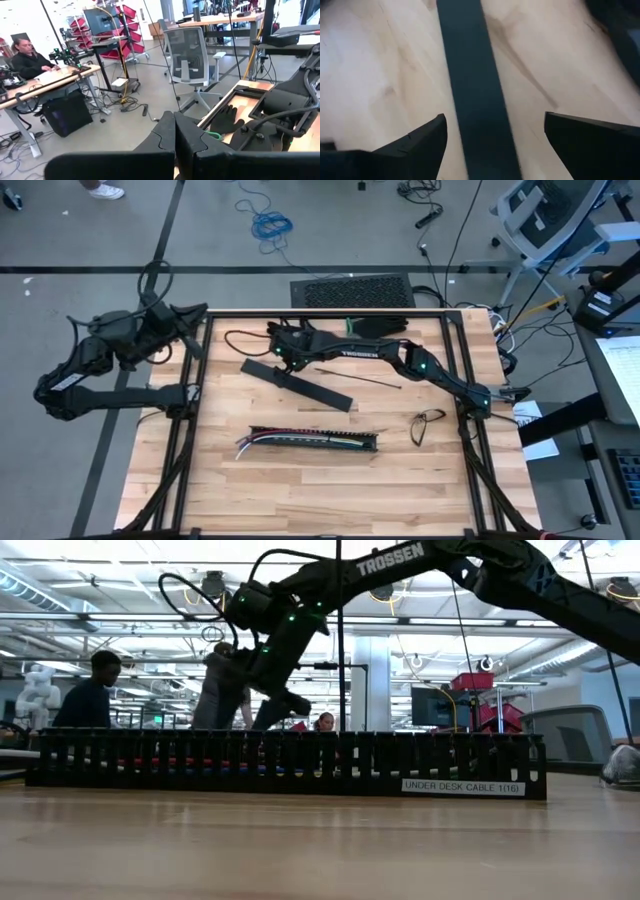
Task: Ziptie cables
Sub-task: Close the black cable duct
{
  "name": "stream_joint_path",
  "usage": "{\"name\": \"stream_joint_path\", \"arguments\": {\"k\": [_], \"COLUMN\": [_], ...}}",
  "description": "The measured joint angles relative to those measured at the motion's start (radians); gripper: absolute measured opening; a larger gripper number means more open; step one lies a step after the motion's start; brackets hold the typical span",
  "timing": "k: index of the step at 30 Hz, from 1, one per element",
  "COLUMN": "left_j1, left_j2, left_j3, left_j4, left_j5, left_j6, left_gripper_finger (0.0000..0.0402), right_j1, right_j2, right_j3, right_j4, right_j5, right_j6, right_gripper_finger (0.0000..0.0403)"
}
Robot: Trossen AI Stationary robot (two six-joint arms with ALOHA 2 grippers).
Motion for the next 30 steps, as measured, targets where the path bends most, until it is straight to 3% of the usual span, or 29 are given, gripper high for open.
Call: {"name": "stream_joint_path", "arguments": {"k": [9, 12, 21, 30], "left_j1": [0.000, 0.000, 0.000, 0.000], "left_j2": [0.018, 0.019, 0.026, 0.045], "left_j3": [0.000, 0.000, 0.000, 0.000], "left_j4": [-0.001, -0.002, -0.002, -0.002], "left_j5": [0.008, 0.010, 0.010, 0.010], "left_j6": [-0.036, -0.056, -0.080, -0.081], "left_gripper_finger": [0.0000, 0.0000, 0.0000, 0.0000], "right_j1": [0.006, 0.014, 0.030, 0.052], "right_j2": [0.044, 0.064, 0.068, 0.057], "right_j3": [0.002, 0.000, 0.004, 0.007], "right_j4": [-0.057, -0.051, -0.087, -0.359], "right_j5": [0.005, 0.058, 0.109, 0.101], "right_j6": [-0.024, -0.027, -0.166, -0.218], "right_gripper_finger": [0.0318, 0.0318, 0.0318, 0.0318]}}
